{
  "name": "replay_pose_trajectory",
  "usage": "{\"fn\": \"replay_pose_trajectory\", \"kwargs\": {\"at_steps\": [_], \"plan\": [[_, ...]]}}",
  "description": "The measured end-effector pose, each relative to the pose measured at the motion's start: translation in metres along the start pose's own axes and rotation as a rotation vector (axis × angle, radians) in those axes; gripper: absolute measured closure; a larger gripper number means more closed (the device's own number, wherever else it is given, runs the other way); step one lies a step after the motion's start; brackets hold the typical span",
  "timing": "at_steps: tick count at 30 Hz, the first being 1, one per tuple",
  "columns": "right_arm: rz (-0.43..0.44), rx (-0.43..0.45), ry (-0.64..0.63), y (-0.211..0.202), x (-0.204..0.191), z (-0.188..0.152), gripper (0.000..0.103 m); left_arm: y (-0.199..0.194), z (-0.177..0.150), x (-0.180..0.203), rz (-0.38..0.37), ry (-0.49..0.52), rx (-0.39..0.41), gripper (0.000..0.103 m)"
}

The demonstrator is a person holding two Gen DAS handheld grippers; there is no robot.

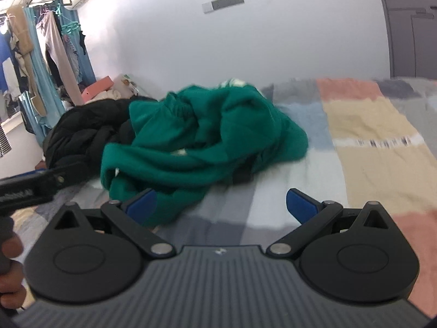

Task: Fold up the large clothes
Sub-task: 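Move both grippers toward the crumpled green hoodie on the bed, then close the right gripper on the hoodie while the left gripper grasps another edge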

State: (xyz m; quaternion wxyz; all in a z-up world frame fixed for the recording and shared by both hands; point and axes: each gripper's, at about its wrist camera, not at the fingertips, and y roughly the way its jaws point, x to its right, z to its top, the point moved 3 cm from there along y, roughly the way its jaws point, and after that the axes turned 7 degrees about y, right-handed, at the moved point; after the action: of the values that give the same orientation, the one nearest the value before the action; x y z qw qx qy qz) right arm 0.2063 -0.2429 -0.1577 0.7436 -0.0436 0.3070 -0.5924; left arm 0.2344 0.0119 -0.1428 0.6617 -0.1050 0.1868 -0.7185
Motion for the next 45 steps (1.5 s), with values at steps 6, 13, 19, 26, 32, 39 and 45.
{"fn": "replay_pose_trajectory", "kwargs": {"at_steps": [6, 13, 19, 26, 32, 39, 45], "plan": [[0.011, 0.061, -0.04, -0.027, 0.001, -0.005, 0.0, -0.016, -0.009, 0.006, -0.007, 0.019, 0.007, 0.0], [-0.012, 0.096, -0.029, -0.028, 0.008, -0.004, 0.0, -0.01, -0.013, -0.001, -0.027, -0.024, -0.006, 0.0], [-0.02, 0.107, -0.023, -0.028, 0.007, -0.006, 0.0, -0.009, -0.014, -0.006, -0.039, -0.041, 0.001, 0.0], [-0.034, 0.115, -0.07, -0.025, -0.002, -0.01, 0.0, -0.001, -0.014, -0.011, -0.065, -0.072, -0.007, 0.0], [-0.076, 0.112, -0.082, -0.014, -0.002, -0.009, 0.0, 0.017, -0.008, -0.017, -0.072, -0.099, -0.021, 0.0], [-0.067, 0.121, -0.013, 0.019, 0.009, 0.012, 0.0, 0.065, 0.006, -0.029, -0.061, -0.133, -0.041, 0.0], [-0.046, 0.085, 0.026, 0.059, 0.019, 0.026, 0.0, 0.118, 0.002, -0.04, -0.025, -0.146, -0.11, 0.0]]}}
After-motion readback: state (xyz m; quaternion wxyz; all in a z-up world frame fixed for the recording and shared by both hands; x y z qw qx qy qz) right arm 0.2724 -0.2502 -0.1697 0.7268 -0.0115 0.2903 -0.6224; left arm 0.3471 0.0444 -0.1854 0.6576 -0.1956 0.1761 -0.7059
